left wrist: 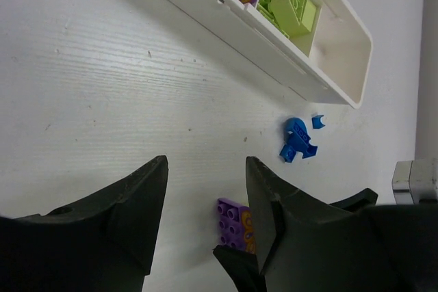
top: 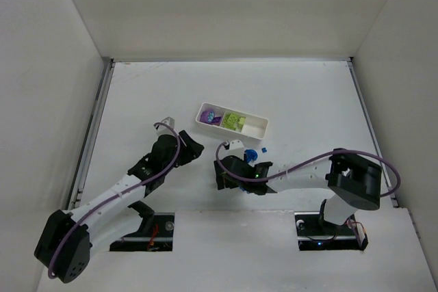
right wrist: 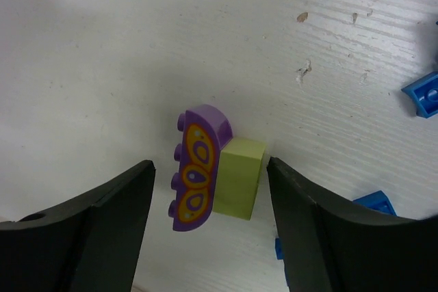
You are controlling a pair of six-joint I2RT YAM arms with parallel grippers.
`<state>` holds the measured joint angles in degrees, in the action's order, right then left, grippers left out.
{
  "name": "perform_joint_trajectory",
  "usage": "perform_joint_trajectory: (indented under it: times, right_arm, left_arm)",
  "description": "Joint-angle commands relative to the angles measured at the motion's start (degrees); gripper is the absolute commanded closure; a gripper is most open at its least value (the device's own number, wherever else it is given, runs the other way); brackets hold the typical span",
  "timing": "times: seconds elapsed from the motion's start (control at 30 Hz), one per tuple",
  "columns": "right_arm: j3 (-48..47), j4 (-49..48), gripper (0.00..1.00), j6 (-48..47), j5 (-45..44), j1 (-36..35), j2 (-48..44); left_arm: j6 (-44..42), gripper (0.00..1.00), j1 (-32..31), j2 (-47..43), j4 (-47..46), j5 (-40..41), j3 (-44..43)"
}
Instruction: Sort the legos into containers by color
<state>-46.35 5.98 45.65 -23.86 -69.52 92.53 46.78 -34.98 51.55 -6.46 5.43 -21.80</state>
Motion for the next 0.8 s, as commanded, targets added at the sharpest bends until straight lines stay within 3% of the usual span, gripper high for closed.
perform_joint_trajectory:
  times: [0.0, 0.07, 0.13, 0.27, 0.5, 0.77]
  right_arm:
    - [-1.6, 2.4, 0.25, 1.1, -1.6, -1.3, -0.1]
    - [-1.6, 2.4, 0.26, 1.2, -1.6, -1.7, 0.0]
    - [-1.6, 2.2, 0.41, 1.5, -1.6, -1.8, 0.6]
    - [-2.3, 2.7, 0.57, 1.3, -2.4, -2.2, 1.5]
    - [0.2, -3.4, 0.57, -5.7, -2.9, -3.1, -6.6]
    - [2.4, -14.8, 0.55, -11.4, 11.1, 1.7, -12.6]
  left_arm:
    - [4.5, 0.53, 2.6, -2.2, -0.9, -4.6, 1.5]
    - [5.1, 0.53, 3.6, -2.4, -1.9, -6.0, 2.2]
    - [5.7, 0.53, 4.0, -2.4, -2.6, -6.7, 2.7]
    - [6.1, 0.52, 3.5, -2.5, -3.2, -7.1, 3.1]
    - [7.7, 0.48, 1.6, -5.1, -5.0, -9.3, 2.6]
    - [10.0, 0.44, -1.4, -7.3, -10.0, -12.2, 4.1]
